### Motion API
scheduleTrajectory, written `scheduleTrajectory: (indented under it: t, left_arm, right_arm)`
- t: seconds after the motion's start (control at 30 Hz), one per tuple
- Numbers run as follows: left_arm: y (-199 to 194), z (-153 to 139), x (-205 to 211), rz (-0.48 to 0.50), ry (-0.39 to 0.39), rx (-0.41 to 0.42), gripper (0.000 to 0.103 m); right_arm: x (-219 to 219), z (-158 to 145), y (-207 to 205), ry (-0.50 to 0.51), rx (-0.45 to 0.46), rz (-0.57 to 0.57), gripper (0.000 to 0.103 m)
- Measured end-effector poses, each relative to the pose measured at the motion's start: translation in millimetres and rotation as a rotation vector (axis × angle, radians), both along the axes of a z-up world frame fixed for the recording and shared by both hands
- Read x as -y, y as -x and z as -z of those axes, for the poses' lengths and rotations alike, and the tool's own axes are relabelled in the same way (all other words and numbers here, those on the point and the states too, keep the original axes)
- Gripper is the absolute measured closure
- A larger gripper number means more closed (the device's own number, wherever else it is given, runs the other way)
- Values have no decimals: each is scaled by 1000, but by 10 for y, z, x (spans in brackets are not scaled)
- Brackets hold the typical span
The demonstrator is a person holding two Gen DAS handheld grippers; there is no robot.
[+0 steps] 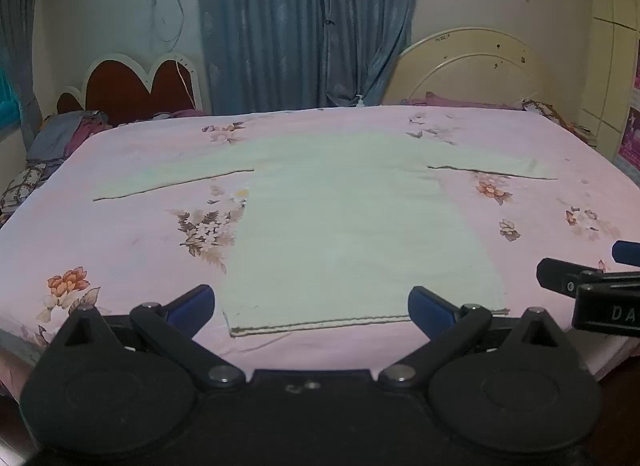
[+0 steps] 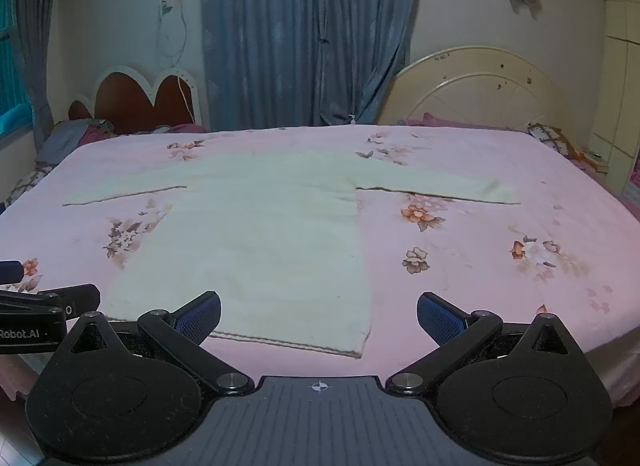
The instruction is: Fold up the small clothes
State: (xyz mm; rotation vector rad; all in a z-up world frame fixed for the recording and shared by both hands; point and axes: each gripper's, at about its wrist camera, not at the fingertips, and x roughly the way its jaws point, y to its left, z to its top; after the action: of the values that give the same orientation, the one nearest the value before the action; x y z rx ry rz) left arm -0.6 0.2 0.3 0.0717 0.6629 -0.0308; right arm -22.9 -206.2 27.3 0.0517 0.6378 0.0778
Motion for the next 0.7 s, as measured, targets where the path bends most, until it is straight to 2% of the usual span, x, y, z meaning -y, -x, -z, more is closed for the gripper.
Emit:
scheduleTrajectory:
  t: [0.7]
  left_arm:
    - [-33,-21,-25,6,-12,-1,0]
  right_arm:
    - [-13,-24,-10,-10,0,0,0]
